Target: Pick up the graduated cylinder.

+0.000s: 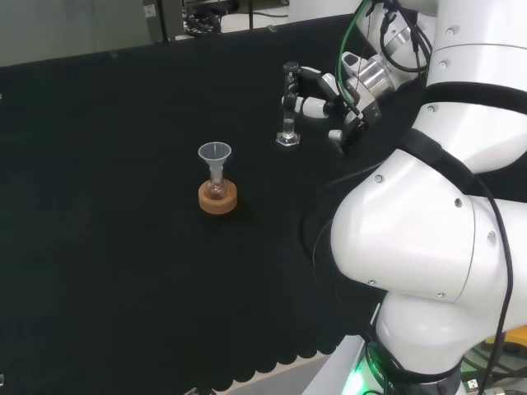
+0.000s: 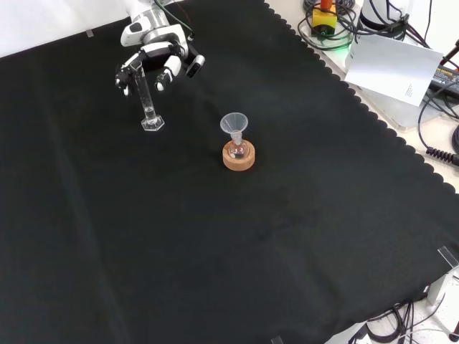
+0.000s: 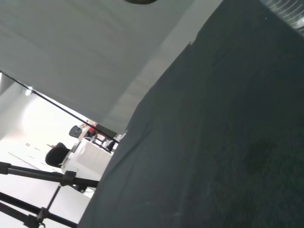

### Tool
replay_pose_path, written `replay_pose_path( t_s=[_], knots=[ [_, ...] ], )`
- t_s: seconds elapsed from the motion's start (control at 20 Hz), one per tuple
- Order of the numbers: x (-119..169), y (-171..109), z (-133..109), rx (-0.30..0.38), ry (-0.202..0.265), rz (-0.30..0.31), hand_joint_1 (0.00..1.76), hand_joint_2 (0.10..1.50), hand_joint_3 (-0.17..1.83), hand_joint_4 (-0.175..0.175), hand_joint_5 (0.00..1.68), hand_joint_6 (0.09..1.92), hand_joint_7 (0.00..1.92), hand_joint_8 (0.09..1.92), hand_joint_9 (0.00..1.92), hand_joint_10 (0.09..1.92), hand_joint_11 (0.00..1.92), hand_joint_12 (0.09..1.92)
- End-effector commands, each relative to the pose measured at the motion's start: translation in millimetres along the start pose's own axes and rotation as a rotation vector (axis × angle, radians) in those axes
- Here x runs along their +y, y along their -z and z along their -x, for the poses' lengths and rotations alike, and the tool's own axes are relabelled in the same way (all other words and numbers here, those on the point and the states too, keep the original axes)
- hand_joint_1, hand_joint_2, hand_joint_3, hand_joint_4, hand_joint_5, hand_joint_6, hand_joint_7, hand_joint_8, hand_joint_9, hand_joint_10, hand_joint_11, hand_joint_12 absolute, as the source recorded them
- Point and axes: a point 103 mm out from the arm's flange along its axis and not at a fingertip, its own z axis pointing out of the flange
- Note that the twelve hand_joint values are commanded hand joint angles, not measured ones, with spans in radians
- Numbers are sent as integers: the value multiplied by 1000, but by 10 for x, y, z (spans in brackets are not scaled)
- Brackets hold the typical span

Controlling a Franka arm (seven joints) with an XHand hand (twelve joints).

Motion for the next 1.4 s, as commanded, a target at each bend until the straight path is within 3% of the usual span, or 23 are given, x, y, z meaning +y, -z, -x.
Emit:
replay_pose_path(
  t_s=[0.05, 0.4, 1.4],
  knots=[
    [27, -40, 26, 43, -3, 16, 1003, 1043, -175, -26, 549, 92, 391, 619, 612, 564, 415, 1244],
    [29, -87, 83, 64, -13, 20, 1067, 1065, -175, -25, 663, 182, 460, 605, 690, 506, 517, 1183],
    [97, -88, 107, 57, -11, 16, 1115, 1088, -175, -36, 566, 412, 506, 630, 835, 414, 730, 1061]
  ],
)
